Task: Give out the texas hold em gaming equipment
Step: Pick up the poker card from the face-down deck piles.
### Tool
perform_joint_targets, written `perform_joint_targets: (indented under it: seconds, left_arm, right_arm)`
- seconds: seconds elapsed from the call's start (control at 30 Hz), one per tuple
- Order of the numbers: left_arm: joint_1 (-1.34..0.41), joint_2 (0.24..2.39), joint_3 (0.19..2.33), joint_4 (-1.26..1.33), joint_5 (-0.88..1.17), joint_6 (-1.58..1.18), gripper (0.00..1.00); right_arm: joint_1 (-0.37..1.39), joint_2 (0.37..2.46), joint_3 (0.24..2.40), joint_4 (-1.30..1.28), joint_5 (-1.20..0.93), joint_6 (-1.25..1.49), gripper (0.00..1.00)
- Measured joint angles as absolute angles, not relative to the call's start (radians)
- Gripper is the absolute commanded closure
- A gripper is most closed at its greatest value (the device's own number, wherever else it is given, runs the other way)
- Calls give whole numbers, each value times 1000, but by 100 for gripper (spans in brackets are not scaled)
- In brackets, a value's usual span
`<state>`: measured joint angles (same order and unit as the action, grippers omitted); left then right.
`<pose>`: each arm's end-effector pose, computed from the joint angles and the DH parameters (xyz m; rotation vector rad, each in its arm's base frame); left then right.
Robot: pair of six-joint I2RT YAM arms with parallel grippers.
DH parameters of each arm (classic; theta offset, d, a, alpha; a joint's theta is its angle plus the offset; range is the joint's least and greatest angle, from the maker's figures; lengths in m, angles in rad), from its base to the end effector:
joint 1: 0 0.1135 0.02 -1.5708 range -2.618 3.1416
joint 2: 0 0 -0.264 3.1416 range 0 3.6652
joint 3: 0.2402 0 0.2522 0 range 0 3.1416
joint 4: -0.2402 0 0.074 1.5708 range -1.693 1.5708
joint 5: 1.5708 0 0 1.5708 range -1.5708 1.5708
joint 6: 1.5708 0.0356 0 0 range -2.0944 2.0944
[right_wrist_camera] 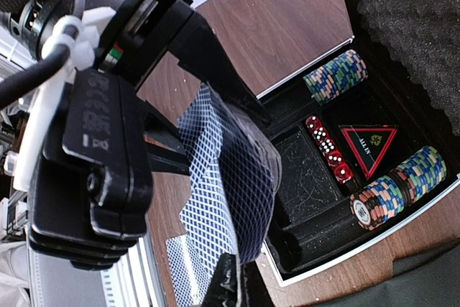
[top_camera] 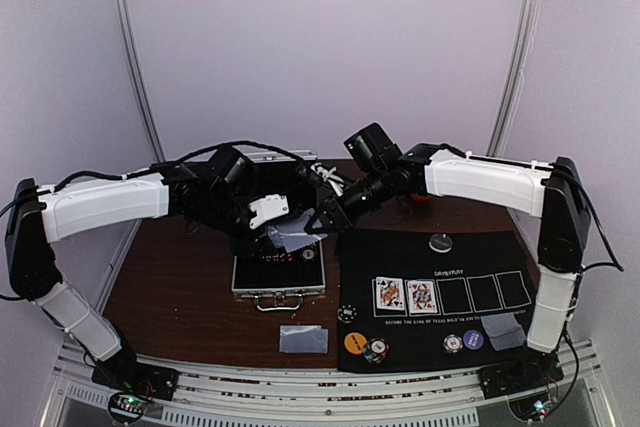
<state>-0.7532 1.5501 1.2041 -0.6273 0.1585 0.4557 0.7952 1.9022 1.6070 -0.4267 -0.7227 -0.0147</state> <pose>0.2345 -0.2276 0.2606 1.5039 2.0674 -0.3174 0.2866 0.3259 0.2827 -1.2896 1.9938 1.2205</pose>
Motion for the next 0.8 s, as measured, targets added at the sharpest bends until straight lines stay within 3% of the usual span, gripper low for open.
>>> perform_joint_targets:
  seconds: [0.53, 0.63, 0.8]
  left_arm:
    - [-751, 1548, 1189, -596, 157, 464, 50]
    - [-746, 1541, 1176, -583, 157, 460, 50]
    - [-747, 1536, 1146, -569, 170, 458, 50]
  right_arm:
    - [799, 1915, 1629, -433, -717, 4, 100]
    - [799, 1912, 1600, -383, -699, 39, 92]
    - [799, 1911, 1538, -315, -685, 105, 90]
